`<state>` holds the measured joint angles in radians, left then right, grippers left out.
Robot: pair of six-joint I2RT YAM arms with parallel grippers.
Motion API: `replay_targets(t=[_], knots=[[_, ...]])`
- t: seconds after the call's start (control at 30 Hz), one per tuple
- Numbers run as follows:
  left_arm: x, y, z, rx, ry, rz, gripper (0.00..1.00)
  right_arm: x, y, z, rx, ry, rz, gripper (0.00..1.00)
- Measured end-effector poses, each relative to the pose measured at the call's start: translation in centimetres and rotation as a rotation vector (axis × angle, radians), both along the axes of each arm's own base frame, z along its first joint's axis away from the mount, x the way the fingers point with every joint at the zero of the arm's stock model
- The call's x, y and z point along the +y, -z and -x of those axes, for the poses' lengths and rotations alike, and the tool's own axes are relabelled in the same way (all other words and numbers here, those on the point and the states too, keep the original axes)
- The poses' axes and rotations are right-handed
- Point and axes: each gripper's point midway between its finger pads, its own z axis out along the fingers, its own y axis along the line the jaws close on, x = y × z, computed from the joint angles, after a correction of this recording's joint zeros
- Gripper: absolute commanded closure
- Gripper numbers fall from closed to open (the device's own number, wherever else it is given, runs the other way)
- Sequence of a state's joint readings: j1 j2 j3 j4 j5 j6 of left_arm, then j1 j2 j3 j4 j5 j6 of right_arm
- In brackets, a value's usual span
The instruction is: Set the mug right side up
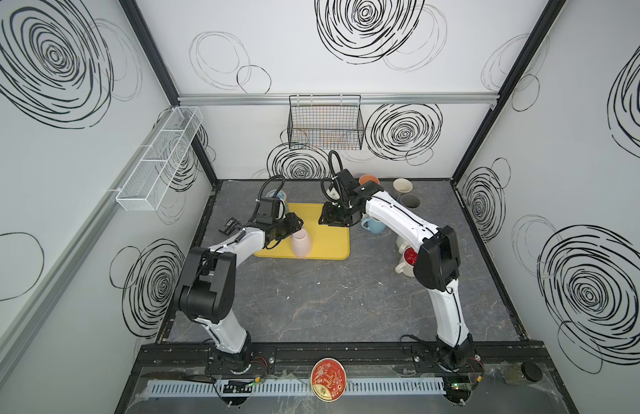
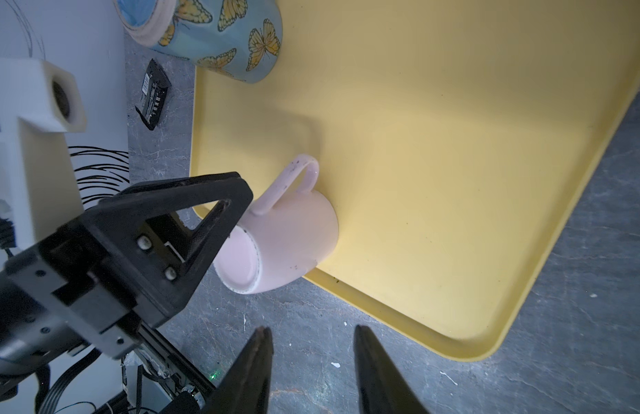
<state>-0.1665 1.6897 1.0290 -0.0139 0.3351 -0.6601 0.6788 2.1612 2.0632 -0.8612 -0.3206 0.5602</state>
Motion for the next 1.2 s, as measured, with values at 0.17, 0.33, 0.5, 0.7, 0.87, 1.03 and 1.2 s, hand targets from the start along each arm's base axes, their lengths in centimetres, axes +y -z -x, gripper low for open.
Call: replay_targets(t=[0.17, 0.33, 0.5, 0.7, 0.87, 1.03, 1.2], knots=[[1.6, -1.7, 0.1, -0.023, -0.025, -0.033, 0.52, 0.0, 0.2, 0.0, 0.009, -0.001, -0.006, 0.58], [2.7, -3.3, 1.3, -0.05, -0.04, -0.067, 0.53, 0.0, 1.6, -0.5, 0.042, -0.003, -0.014, 0.58], [2.7, -1.5, 5.2, -0.004, -0.029, -0.093, 0.54, 0.6, 4.1, -2.5, 0.074, -0.004, -0.031, 0.58], [1.8, 1.9, 9.4, 0.088, 0.012, -0.115, 0.54, 2.7, 6.4, -4.9, 0.081, -0.038, -0.105, 0.59], [0.2, 2.0, 9.8, 0.088, 0.042, -0.09, 0.55, 4.4, 7.7, -5.1, 0.098, -0.08, -0.175, 0.59], [-0.3, 2.4, 8.9, 0.081, 0.037, -0.051, 0.54, 5.0, 8.6, -4.7, 0.125, -0.109, -0.204, 0.6], [-0.9, 3.0, 7.7, 0.111, 0.046, -0.032, 0.54, 4.9, 9.1, -4.0, 0.129, -0.12, -0.191, 0.6]])
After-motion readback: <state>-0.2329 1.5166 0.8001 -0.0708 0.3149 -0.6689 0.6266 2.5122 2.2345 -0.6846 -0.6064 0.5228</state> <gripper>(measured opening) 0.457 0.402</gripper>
